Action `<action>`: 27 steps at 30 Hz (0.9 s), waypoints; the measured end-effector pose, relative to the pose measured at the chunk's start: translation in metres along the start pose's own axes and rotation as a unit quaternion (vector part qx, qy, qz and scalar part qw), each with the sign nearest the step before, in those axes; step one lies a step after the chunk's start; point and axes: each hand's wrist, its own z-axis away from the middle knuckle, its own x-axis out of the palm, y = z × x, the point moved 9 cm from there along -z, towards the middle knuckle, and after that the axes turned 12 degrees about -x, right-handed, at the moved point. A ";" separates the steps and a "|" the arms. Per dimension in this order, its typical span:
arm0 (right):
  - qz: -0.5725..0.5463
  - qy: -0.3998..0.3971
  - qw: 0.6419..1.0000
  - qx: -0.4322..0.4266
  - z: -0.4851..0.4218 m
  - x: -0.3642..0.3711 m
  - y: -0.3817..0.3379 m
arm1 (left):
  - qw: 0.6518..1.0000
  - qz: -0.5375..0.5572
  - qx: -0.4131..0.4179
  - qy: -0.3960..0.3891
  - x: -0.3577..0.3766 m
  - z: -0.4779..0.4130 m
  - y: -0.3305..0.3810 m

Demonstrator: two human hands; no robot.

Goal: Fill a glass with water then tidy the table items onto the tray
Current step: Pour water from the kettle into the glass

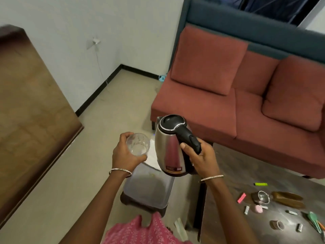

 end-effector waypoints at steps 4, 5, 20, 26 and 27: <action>0.008 0.040 0.997 -0.062 -0.018 -0.045 -0.049 | 0.999 0.032 0.031 0.009 -0.005 0.001 0.036; 0.014 0.048 0.996 -0.078 -0.022 -0.056 -0.061 | 0.998 0.040 0.043 0.014 -0.007 0.003 0.045; 0.074 0.018 0.969 -0.236 -0.075 -0.115 -0.196 | 0.980 0.133 0.149 0.025 -0.041 0.040 0.120; 0.126 0.009 0.955 -0.269 -0.082 -0.119 -0.234 | 0.973 0.136 0.183 0.028 -0.049 0.048 0.132; 0.140 0.010 0.951 -0.275 -0.083 -0.120 -0.240 | 0.972 0.135 0.189 0.029 -0.050 0.050 0.135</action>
